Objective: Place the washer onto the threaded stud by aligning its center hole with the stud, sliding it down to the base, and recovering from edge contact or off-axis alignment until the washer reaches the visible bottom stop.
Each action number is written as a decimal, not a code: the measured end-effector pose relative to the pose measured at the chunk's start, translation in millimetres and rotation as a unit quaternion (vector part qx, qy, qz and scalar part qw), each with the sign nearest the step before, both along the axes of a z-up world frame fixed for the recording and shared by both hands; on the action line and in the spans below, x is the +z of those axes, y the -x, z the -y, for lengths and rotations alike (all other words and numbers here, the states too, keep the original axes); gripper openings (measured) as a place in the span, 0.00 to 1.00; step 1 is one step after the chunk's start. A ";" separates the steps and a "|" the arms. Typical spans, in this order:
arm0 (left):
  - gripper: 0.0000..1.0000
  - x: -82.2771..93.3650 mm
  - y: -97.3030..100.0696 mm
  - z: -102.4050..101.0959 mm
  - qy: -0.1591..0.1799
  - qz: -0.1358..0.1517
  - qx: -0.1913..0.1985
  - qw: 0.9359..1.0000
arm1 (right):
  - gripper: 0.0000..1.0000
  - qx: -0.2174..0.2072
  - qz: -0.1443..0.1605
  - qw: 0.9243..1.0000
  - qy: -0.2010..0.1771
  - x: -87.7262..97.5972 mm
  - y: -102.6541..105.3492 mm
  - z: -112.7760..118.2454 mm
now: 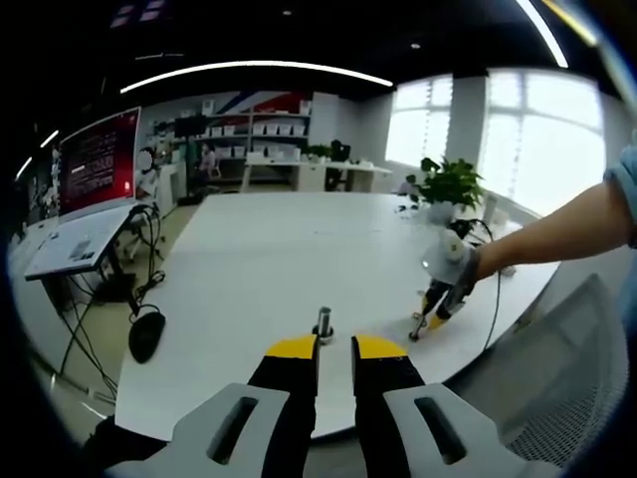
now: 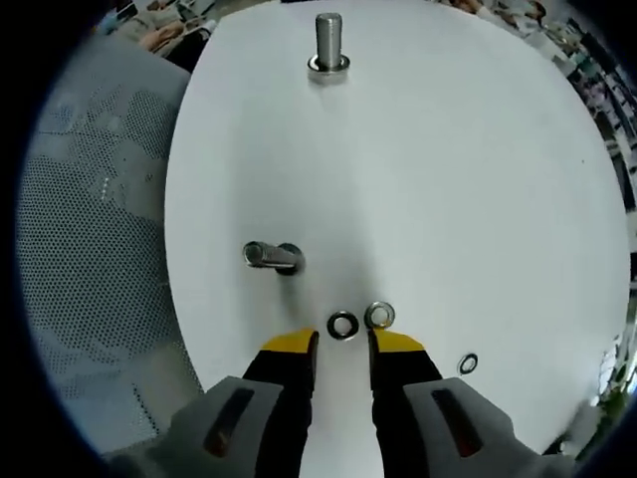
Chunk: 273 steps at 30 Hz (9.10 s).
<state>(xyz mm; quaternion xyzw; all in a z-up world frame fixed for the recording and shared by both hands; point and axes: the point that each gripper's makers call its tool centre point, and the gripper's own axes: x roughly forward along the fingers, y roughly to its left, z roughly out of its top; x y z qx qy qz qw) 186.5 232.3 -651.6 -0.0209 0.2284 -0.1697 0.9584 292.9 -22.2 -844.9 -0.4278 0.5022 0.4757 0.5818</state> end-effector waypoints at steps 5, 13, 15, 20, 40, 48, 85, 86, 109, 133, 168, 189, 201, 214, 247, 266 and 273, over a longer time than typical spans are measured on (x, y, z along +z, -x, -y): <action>0.10 -0.6 0.1 0.0 -0.001 -0.002 -0.001 1.000 | 0.24 0.004 -0.002 1.000 -0.008 0.0 -0.4 0.6; 0.10 -0.8 -0.1 0.3 -0.001 -0.002 -0.002 1.000 | 0.23 -0.020 0.000 1.000 0.001 -0.2 -1.3 -0.3; 0.10 -0.4 -0.3 0.3 0.000 -0.001 -0.002 1.000 | 0.23 -0.028 -0.002 1.000 -0.003 0.2 -1.3 -0.2; 0.10 0.6 -0.8 -0.3 -0.001 0.002 0.000 1.000 | 0.23 -0.054 -0.001 0.999 -0.008 -0.3 -2.2 -0.9; 0.10 2.3 -0.7 0.1 0.003 0.006 0.000 1.000 | 0.14 -0.070 0.020 0.997 -0.026 3.1 -3.9 1.4; 0.10 2.9 -0.6 0.4 0.005 0.007 -0.001 1.000 | 0.14 -0.086 0.015 0.994 -0.072 27.5 0.4 -8.3; 0.10 3.3 -0.4 0.2 0.005 0.008 -0.001 1.000 | 0.14 0.003 0.023 0.996 -0.087 73.0 22.3 -50.6; 0.10 3.4 -0.4 0.2 0.005 0.008 -0.001 1.000 | 0.14 0.003 0.023 0.996 -0.087 72.5 22.1 -50.8; 0.10 1.7 -0.8 -0.5 0.004 0.003 0.002 1.000 | 0.14 0.010 0.009 0.998 -0.054 42.0 22.0 -51.5; 0.09 2.0 -1.6 -2.5 0.009 0.004 0.009 1.000 | 0.14 0.010 -0.005 1.000 -0.015 9.1 26.1 -54.7; 0.09 1.6 -0.9 -2.3 0.016 0.001 0.007 1.000 | 0.32 -0.123 0.027 0.980 -0.154 48.4 2.8 7.6; 0.09 1.1 -1.3 -3.9 0.013 0.000 0.011 1.000 | 0.30 -0.151 0.065 0.978 -0.125 33.1 -20.1 26.5; 0.09 0.2 -1.2 -4.2 0.012 -0.003 0.012 1.000 | 0.28 -0.121 0.040 0.986 -0.108 19.7 -20.5 5.5; 0.09 -0.6 -1.0 -4.4 0.011 -0.005 0.013 1.000 | 0.28 -0.111 0.023 0.990 -0.078 1.4 -22.0 3.1; 0.08 0.5 -1.7 -4.0 0.012 0.000 0.011 1.000 | 0.15 -0.148 0.029 0.986 -0.077 3.1 -30.3 -8.8; 0.07 0.8 -0.9 -1.9 0.010 0.000 0.004 1.000 | 0.16 -0.148 0.040 0.982 -0.110 2.7 -28.5 -4.7; 0.07 1.1 -0.8 -2.0 0.011 0.001 0.004 1.000 | 0.15 -0.136 0.044 0.984 -0.102 2.0 -28.9 -5.2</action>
